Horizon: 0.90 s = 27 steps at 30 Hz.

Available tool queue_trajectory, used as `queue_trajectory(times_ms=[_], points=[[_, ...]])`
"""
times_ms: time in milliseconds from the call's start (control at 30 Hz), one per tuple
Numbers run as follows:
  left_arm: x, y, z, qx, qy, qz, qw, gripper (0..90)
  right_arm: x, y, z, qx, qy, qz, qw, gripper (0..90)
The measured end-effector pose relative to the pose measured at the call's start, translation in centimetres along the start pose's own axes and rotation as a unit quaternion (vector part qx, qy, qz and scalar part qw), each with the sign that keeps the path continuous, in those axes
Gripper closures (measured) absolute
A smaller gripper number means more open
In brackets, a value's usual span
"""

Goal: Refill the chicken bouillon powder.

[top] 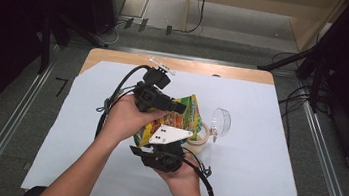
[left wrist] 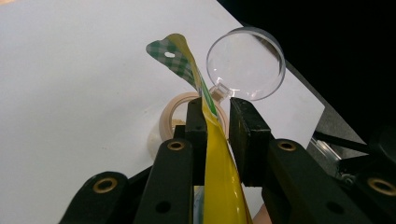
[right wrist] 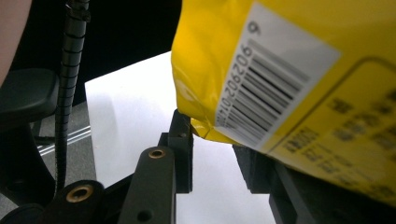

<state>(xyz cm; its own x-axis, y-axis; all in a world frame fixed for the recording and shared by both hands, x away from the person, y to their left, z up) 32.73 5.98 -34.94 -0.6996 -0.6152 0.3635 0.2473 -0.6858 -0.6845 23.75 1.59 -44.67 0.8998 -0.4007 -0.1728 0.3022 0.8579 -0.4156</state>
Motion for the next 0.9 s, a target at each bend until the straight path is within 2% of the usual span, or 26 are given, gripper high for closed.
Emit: queue_trajectory(times_ms=[167, 900], points=[[-0.09, -0.12, 0.06, 0.005, 0.0, -0.003, 1.0, 78.3, 0.12, -0.17, 0.09, -0.001, -0.01, -0.006, 0.9999, 70.7], [-0.45, -0.2, 0.11, 0.005, -0.013, -0.007, 0.9999, 78.1, 0.05, -0.24, 0.22, -0.007, -0.014, -0.007, 0.9999, 70.5]])
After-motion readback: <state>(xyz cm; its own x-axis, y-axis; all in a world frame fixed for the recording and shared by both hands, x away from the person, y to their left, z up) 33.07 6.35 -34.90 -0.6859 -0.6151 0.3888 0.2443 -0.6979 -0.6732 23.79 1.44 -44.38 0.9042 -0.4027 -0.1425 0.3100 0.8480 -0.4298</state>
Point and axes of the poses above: each handheld gripper's, and its own axes: y roughly forward along the jaws, z roughly out of its top, x roughly to its right, the point moved 4 cm from there along y, roughly forward along the jaws, and after that the axes turned 2 degrees about x, right-handed, at the moved point
